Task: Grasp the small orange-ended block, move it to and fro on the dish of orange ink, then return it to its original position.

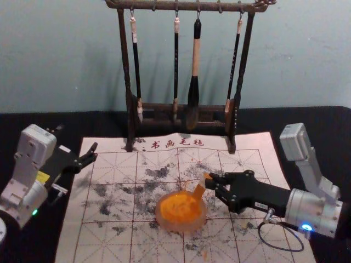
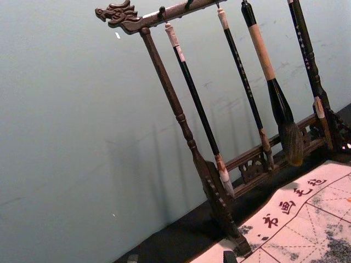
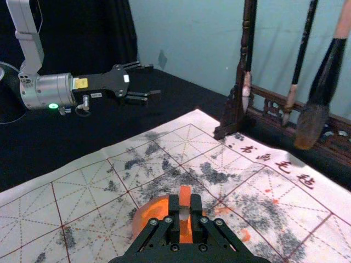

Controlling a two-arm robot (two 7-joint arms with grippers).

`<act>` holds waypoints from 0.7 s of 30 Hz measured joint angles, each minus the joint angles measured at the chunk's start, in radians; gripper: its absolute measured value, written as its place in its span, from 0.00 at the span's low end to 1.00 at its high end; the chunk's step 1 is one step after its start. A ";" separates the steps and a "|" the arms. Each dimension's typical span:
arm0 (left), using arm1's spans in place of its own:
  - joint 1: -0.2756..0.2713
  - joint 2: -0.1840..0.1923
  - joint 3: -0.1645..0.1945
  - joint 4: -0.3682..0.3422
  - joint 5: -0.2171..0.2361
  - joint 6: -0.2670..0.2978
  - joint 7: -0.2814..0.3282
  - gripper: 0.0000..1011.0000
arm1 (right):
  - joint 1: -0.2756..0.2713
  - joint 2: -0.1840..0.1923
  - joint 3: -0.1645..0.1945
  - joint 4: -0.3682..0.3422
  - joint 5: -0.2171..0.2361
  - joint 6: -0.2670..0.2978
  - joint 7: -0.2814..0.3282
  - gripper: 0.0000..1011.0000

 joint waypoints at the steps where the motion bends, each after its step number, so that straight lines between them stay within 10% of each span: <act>1: 0.000 0.000 0.000 0.000 0.000 0.000 0.000 0.99 | -0.008 0.006 0.006 -0.010 0.002 0.000 -0.006 0.08; 21: 0.000 0.000 0.000 0.000 0.000 0.000 0.000 0.99 | -0.136 0.085 0.117 -0.132 0.012 -0.004 -0.097 0.08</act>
